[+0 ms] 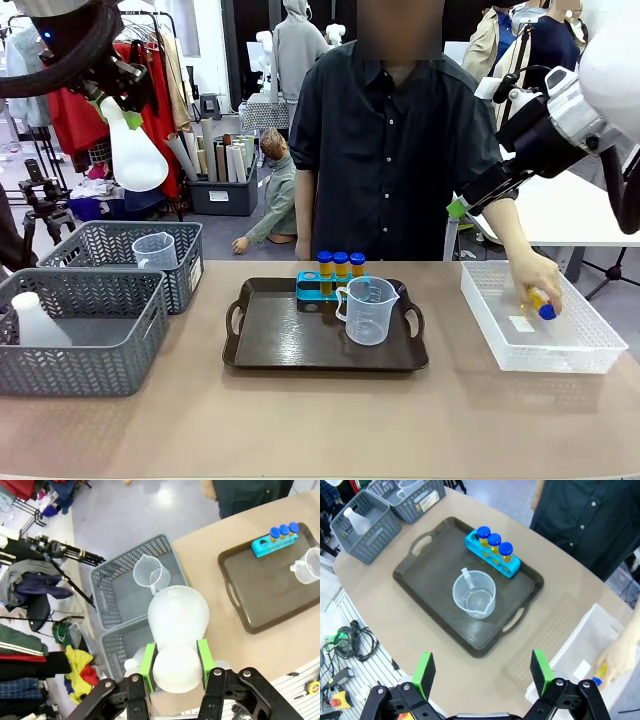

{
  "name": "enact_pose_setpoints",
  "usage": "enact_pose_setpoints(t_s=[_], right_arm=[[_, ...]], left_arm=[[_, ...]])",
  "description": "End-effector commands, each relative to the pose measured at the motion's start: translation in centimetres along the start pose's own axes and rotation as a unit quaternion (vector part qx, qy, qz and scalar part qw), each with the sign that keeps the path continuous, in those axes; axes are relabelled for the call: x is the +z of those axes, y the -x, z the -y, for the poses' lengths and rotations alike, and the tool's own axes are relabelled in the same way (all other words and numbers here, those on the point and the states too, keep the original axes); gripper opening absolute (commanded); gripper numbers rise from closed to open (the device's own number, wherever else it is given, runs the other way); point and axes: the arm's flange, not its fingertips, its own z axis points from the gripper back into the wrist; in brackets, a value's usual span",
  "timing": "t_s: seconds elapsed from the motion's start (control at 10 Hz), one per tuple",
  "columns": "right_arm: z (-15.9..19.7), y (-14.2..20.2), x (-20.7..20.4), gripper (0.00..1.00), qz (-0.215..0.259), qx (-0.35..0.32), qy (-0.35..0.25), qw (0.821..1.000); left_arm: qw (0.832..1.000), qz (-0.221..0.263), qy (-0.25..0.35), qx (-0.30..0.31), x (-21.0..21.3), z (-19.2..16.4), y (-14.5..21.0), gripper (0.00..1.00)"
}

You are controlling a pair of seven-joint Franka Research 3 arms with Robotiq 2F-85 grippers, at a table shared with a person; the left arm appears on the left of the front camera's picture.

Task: Prepare the laboratory tools.
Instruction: Pick up one Small flask and place it on the Handle tray.

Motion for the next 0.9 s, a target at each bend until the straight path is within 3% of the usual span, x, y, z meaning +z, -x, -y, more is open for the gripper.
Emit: enact_pose_setpoints(t_s=[0.0, 0.4, 0.8], right_arm=[[0.0, 0.0, 0.0, 1.00, 0.002, -0.001, -0.005, 1.000], [0.0, 0.0, 0.0, 1.00, 0.002, -0.001, -0.005, 1.000], [0.0, 0.0, 0.0, 1.00, 0.002, -0.001, -0.005, 1.000]], left_arm=[[1.000, -0.011, -0.011, -0.026, -0.5, 1.0, -0.5, 0.00], [0.986, 0.002, 0.030, -0.162, -1.4, 7.1, -4.9, 0.00], [0.961, 0.017, 0.072, -0.266, -4.4, 12.7, -8.1, 0.00]])
